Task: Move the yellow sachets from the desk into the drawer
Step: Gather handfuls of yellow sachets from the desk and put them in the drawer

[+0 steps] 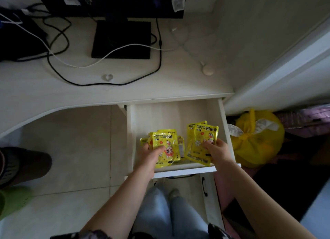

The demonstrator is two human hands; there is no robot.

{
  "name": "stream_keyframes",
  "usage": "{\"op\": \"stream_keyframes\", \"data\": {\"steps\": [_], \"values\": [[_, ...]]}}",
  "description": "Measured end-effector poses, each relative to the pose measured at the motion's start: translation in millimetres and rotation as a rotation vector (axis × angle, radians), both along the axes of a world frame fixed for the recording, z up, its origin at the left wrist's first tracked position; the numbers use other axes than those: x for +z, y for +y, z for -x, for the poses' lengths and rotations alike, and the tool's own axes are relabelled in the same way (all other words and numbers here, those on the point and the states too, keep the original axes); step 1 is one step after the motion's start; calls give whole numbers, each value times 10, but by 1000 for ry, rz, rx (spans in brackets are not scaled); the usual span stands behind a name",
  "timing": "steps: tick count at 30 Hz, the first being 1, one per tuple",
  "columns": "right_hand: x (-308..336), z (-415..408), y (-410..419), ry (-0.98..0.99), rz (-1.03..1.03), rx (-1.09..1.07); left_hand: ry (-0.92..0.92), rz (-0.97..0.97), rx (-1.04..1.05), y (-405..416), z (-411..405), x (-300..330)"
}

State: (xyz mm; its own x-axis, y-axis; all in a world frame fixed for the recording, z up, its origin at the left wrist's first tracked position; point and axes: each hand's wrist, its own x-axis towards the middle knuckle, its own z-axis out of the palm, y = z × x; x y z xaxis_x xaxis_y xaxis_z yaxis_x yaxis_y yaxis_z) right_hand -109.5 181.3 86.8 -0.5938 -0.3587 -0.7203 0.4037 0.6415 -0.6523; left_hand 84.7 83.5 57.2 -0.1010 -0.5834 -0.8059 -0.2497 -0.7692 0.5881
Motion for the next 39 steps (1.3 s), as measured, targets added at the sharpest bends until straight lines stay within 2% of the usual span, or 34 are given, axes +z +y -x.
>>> {"op": "stream_keyframes", "data": {"steps": [7, 13, 23, 32, 39], "values": [[-326, 462, -76, -1, -74, 67, -149, -81, -66, -28, 572, -341], [-708, 689, -116, 24, -184, 207, -229, -159, -81, 79, 962, -607], [-1165, 740, -127, 19, -305, 360, -312, -44, -138, 292, 1339, -943], [-1215, 777, -93, 70, -366, 533, -461, 164, -521, 306, 1278, -964], [-1073, 760, -103, 112, -460, 636, -576, 286, -567, 220, 1115, -741]]}}
